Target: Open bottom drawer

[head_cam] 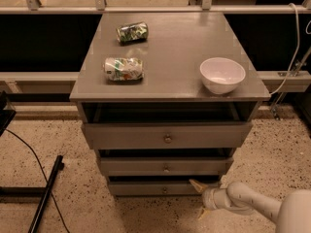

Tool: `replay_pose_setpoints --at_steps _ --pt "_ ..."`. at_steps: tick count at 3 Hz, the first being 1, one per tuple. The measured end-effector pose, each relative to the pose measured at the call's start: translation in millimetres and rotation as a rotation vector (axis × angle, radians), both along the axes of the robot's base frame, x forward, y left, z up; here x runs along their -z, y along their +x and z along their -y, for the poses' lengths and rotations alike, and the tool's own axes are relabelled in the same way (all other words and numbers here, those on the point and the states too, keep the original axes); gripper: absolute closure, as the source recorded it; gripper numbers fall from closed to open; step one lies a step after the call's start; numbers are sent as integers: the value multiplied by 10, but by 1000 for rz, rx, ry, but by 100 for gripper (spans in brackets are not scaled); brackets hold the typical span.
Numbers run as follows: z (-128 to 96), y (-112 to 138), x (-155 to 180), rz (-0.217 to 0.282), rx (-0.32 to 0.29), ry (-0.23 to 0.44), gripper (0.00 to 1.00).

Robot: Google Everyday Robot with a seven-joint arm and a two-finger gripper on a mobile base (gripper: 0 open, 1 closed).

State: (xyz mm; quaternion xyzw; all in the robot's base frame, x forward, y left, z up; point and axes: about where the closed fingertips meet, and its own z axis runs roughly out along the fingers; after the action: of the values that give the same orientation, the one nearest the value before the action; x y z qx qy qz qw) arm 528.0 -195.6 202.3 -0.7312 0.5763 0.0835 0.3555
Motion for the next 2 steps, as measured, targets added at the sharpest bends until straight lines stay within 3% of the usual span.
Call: replay_pose_setpoints --at_steps 2 --pt "-9 144 8 32 7 -82 0"
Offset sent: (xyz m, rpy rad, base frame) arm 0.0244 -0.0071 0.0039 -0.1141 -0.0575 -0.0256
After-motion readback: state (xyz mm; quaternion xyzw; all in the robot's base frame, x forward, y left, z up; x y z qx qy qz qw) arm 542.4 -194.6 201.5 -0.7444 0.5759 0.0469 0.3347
